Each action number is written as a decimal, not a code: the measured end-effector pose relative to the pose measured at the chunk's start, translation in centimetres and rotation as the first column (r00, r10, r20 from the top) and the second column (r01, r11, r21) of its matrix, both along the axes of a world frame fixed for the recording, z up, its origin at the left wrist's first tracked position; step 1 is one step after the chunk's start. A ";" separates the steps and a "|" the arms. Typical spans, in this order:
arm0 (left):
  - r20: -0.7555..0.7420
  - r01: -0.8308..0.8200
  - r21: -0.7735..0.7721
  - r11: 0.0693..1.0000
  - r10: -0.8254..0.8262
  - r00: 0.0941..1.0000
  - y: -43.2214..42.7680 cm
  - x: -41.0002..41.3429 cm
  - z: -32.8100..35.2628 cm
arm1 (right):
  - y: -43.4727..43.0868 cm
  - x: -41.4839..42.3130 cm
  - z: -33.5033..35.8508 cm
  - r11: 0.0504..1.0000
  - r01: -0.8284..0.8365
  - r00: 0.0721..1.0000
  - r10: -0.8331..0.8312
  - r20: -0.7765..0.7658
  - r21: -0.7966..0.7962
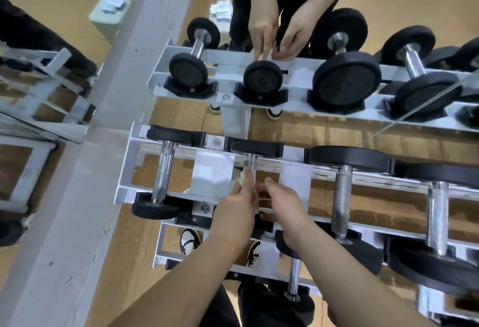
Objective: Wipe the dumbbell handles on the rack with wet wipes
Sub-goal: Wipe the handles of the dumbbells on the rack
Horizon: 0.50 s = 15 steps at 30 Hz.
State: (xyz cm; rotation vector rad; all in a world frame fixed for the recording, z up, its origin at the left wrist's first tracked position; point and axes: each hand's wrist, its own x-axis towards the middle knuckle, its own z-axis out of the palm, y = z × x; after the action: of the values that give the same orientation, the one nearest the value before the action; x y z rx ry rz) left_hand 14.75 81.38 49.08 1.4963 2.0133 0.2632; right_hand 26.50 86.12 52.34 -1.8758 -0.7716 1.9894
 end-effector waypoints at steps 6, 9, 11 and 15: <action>-0.175 -0.132 -0.187 0.974 0.099 0.980 4.6 1.1 -0.9 | -0.5 -0.6 -0.7 0.998 -0.054 0.992 0.049 -0.117 -0.039; -0.193 -0.152 -0.183 0.971 0.116 0.974 7.5 1.0 -0.1 | -0.4 -0.6 -0.7 0.997 0.037 0.995 -0.043 -0.094 -0.061; -0.172 -0.134 -0.190 0.973 0.102 0.980 7.4 1.4 0.7 | -0.6 -0.5 -0.3 0.995 0.070 0.993 -0.076 -0.091 -0.069; 0.077 -0.091 -0.176 0.980 0.106 0.991 4.4 1.0 1.2 | -1.5 0.0 -0.3 0.998 0.052 0.998 -0.051 -0.028 0.029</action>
State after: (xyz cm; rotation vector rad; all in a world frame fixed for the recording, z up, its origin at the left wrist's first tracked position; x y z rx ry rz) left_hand 15.77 85.75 50.31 1.2602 1.9901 0.1849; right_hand 26.46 84.66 52.05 -1.8296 -0.7342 1.9572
